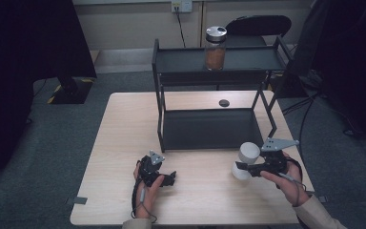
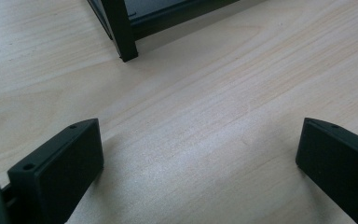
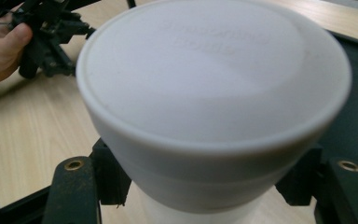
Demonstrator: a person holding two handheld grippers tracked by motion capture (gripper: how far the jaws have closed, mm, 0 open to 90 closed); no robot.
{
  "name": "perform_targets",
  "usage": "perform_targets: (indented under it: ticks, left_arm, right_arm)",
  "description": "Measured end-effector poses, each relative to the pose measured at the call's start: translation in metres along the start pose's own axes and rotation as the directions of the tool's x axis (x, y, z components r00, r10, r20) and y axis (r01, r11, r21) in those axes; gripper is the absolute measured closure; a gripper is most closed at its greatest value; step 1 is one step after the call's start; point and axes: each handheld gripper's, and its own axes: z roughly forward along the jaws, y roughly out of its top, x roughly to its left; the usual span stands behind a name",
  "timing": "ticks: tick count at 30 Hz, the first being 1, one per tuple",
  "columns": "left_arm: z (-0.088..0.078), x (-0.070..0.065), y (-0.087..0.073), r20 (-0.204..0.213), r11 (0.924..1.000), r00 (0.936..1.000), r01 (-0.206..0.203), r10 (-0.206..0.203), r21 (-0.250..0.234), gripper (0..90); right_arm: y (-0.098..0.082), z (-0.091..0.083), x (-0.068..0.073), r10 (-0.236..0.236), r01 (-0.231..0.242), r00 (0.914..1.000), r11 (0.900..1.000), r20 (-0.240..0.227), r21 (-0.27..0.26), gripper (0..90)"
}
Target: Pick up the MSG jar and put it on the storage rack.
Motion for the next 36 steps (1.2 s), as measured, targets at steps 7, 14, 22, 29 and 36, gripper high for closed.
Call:
perform_targets:
  ticks: [7,14,22,29,36]
  left_arm:
    - [0.0,0.0,0.0,0.0,1.0,1.0,0.0,0.0,0.0,0.0]
    - [0.0,0.0,0.0,0.0,1.0,1.0,0.0,0.0,0.0,0.0]
    - [0.0,0.0,0.0,0.0,1.0,1.0,0.0,0.0,0.0,0.0]
    - [0.0,0.0,0.0,0.0,1.0,1.0,0.0,0.0,0.0,0.0]
    - [0.0,0.0,0.0,0.0,1.0,1.0,0.001,-0.001,0.001,0.0]
  right_arm:
    - [0.023,0.007,-0.005,0.005,-0.005,0.9996,1.0,0.028,-0.006,33.3]
    - [0.053,0.009,-0.012,-0.001,0.001,0.9991,1.0,0.041,0.001,33.4]
    - [0.086,0.005,-0.019,0.007,-0.007,0.9984,1.0,0.056,-0.01,33.5]
    - [0.116,-0.001,-0.024,-0.001,0.001,0.9967,1.0,0.081,-0.001,33.6]
    - [0.145,-0.01,-0.027,-0.017,0.016,0.9935,1.0,0.112,0.004,33.7]
